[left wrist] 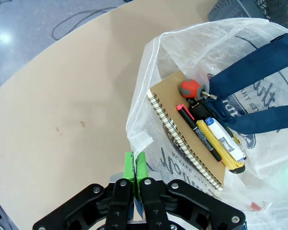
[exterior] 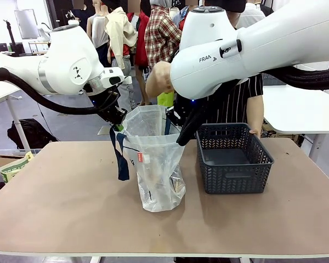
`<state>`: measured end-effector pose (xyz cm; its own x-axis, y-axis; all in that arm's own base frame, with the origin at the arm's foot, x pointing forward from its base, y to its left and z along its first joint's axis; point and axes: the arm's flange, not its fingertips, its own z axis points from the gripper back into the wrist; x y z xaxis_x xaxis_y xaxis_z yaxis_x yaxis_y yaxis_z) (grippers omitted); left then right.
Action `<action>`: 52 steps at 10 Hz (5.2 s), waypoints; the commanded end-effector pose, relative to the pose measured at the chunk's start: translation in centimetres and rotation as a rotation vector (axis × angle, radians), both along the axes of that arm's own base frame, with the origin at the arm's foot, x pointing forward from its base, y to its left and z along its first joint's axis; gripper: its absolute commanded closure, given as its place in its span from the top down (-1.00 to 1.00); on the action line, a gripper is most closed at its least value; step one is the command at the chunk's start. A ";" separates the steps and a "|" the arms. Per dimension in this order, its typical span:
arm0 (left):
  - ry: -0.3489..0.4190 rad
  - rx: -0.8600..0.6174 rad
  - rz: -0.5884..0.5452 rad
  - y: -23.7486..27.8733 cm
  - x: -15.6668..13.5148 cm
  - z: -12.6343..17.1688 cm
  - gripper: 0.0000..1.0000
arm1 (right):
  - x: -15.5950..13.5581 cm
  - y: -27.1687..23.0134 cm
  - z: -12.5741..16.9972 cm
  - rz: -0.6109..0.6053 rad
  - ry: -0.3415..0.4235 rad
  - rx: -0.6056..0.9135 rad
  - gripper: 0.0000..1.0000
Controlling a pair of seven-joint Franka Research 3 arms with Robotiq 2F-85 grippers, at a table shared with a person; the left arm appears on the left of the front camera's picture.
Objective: Transfer purchased items from the store into the shopping bag.
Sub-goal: Move the Reusable shopping bag to the right side of the table.
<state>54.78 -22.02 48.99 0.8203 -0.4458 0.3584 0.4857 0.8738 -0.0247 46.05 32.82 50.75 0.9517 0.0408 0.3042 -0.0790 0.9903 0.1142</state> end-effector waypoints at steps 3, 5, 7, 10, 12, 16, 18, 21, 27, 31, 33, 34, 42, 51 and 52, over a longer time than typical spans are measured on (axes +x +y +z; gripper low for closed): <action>-0.003 0.000 0.003 0.1 0.0 0.1 -1.00 | -0.2 -0.3 -0.1 -0.011 -0.010 0.008 -1.00; -0.003 0.000 0.003 0.1 0.0 0.1 -1.00 | -0.2 -0.3 -0.1 -0.011 -0.010 0.008 -1.00; -0.003 0.000 0.003 0.1 0.0 0.1 -1.00 | -0.2 -0.3 -0.1 -0.011 -0.010 0.008 -1.00; -0.003 0.000 0.003 0.1 0.0 0.1 -1.00 | -0.2 -0.3 -0.1 -0.011 -0.010 0.008 -1.00; 0.015 -0.044 0.017 -0.9 -0.2 0.2 -1.00 | 0.2 1.6 -0.2 0.062 0.021 -0.001 -1.00; 0.059 -0.217 -0.008 -0.9 -1.3 0.8 -1.00 | 1.1 5.0 -0.5 0.124 0.066 0.009 -1.00; 0.044 -0.288 0.001 -0.8 -1.8 1.4 -1.00 | 1.7 5.5 -0.5 0.127 0.075 0.011 -1.00; 0.109 -0.451 0.047 -0.2 -1.1 1.1 -1.00 | 1.6 5.9 -0.4 0.174 0.088 0.039 -1.00; 0.191 -0.667 0.010 0.4 0.0 0.2 -1.00 | 2.5 6.0 -0.5 0.312 0.137 0.121 -1.00; 0.175 -0.722 -0.042 0.9 -0.4 0.3 -0.49 | 3.1 6.4 -0.3 0.305 0.140 0.119 -1.00; 0.180 -0.738 -0.076 0.7 -0.3 -0.1 -0.12 | 3.2 7.0 -0.3 0.307 0.128 0.135 -1.00; 0.178 -0.755 -0.080 0.8 -0.3 -0.1 -0.12 | 3.0 7.5 -0.4 0.322 0.128 0.142 -1.00; 0.134 -0.654 -0.108 -1.0 0.1 0.2 -0.12 | 3.0 10.1 -0.5 0.358 0.131 0.120 -1.00; 0.126 -0.517 -0.010 -2.3 1.0 0.3 -1.00 | 2.3 11.2 -0.9 0.396 0.128 0.086 -1.00; 0.129 -0.513 -0.008 -2.3 1.1 0.3 -1.00 | 2.3 11.3 -0.9 0.395 0.127 0.085 -1.00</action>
<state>55.48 -23.70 48.94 0.8623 -0.2548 0.4377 0.4735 0.7124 -0.5180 48.26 43.69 49.82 0.9062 0.3683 0.2077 -0.4128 0.8769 0.2462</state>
